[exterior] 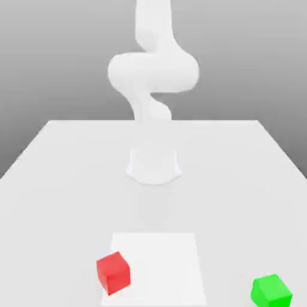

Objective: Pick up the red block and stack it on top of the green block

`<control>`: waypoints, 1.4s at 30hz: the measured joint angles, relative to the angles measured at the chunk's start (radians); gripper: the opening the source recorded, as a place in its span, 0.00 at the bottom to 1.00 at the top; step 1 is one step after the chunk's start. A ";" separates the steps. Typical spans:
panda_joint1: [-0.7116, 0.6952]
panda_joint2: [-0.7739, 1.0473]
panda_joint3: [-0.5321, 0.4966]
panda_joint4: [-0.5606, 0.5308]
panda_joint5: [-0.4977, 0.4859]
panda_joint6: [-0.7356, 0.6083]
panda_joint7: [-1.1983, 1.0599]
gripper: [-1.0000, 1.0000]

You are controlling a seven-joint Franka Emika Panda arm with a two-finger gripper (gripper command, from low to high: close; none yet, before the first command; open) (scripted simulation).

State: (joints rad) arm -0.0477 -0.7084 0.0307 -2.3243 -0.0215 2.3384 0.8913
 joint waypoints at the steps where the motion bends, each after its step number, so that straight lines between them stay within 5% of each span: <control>1: -0.021 0.040 0.013 -0.011 -0.009 0.017 0.039 0.50; 15: -0.214 0.554 0.097 -0.146 -0.116 0.231 0.539 0.50; 28: -0.233 1.007 0.057 -0.212 -0.061 0.497 0.772 0.50; 29: -0.228 1.041 0.050 -0.208 -0.071 0.524 0.779 0.00; 36: -0.227 1.047 0.048 -0.207 -0.074 0.532 0.782 0.00; 42: -0.227 0.884 0.097 -0.216 -0.031 0.375 0.742 0.00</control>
State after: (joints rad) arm -0.2749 0.1757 0.1274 -2.5405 -0.0529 2.7135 1.6333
